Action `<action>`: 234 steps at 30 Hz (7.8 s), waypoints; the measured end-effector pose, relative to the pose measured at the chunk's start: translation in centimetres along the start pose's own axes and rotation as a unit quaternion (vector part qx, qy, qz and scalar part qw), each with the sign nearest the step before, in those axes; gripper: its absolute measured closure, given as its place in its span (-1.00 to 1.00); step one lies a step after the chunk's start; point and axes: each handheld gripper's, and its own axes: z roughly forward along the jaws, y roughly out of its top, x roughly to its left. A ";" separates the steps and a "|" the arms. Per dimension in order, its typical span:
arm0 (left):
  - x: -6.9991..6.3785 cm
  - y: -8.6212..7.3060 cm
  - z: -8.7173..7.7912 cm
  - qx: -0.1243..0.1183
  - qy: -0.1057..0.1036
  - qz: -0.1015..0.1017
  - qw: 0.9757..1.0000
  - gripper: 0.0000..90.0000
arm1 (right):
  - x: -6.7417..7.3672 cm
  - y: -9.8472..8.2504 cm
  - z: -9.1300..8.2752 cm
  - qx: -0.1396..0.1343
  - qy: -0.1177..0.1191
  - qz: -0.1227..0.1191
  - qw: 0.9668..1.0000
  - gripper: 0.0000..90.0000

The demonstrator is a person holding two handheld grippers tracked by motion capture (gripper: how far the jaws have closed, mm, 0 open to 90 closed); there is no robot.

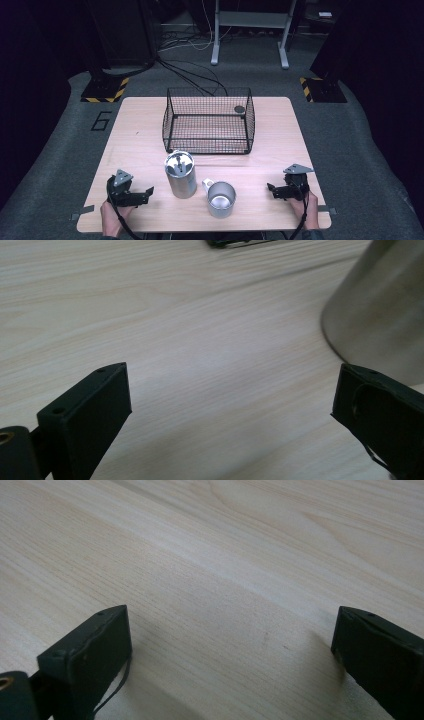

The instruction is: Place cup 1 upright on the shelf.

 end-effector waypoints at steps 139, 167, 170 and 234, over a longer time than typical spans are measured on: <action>-7.5 9.7 -0.8 -0.170 -0.094 0.092 0.977 -0.92 | 0.1 0.0 0.0 0.003 0.004 -0.007 1.000 -1.00; -6.5 13.2 -1.7 -0.172 -0.102 0.110 0.974 -0.92 | 0.1 0.2 0.2 0.006 0.012 -0.009 1.000 -1.00; -6.5 13.6 -1.8 -0.169 -0.105 0.112 0.974 -0.92 | 0.1 0.2 0.3 0.007 0.011 -0.007 1.000 -1.00; -7.0 22.2 0.1 -0.179 -0.105 0.135 0.969 -0.92 | -0.3 0.4 0.3 -0.004 0.041 -0.001 0.999 -1.00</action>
